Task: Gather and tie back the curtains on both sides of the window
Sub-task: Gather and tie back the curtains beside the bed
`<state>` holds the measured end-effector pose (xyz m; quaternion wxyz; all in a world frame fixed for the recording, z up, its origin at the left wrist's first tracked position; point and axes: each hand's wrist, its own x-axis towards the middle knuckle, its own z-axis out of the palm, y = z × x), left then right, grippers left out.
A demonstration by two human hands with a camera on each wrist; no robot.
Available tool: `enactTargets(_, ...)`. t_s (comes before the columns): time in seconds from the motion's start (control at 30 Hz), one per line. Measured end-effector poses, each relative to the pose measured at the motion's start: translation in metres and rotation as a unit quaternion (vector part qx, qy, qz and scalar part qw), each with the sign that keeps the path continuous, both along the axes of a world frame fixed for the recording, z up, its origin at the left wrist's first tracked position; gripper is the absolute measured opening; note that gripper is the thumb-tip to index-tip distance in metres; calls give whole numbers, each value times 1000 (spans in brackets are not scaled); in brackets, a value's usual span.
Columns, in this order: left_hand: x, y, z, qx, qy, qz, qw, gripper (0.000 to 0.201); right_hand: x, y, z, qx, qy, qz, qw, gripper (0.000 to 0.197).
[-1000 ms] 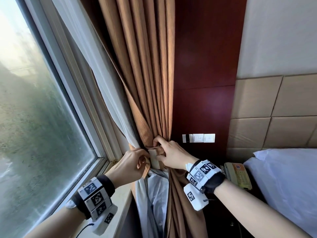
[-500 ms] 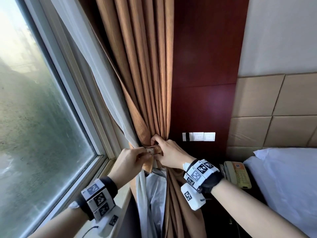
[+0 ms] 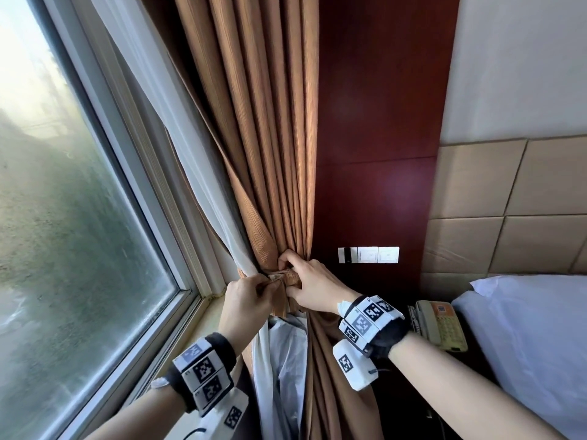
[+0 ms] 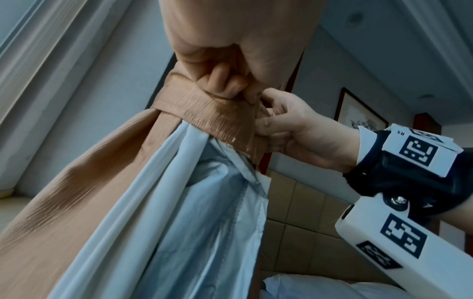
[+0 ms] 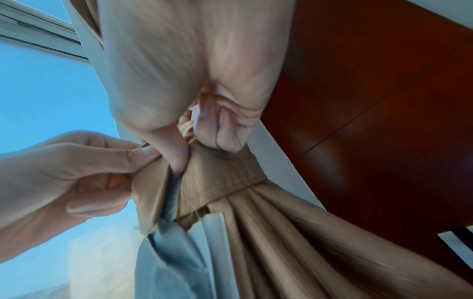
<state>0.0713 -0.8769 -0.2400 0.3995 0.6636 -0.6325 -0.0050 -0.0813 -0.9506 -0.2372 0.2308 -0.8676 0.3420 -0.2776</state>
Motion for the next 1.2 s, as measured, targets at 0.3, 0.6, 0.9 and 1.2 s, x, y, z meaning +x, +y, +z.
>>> enactTargets(0.3, 0, -14, 21, 118, -18, -12, 993, 22, -4, -3, 5, 19, 21, 23, 999, 46)
enactTargets(0.6, -17, -30, 20, 171, 109, 23, 979, 22, -9, 7, 6, 18, 85, -10, 996, 80)
enactTargets(0.9, -31, -31, 7, 85, 189, 50, 977, 7, -10, 2, 6, 10, 86, -19, 996, 72)
enactTargets(1.2, -23, -30, 15, 110, 33, -7, 993, 11, -4, -10, 6, 57, 39, -6, 998, 49)
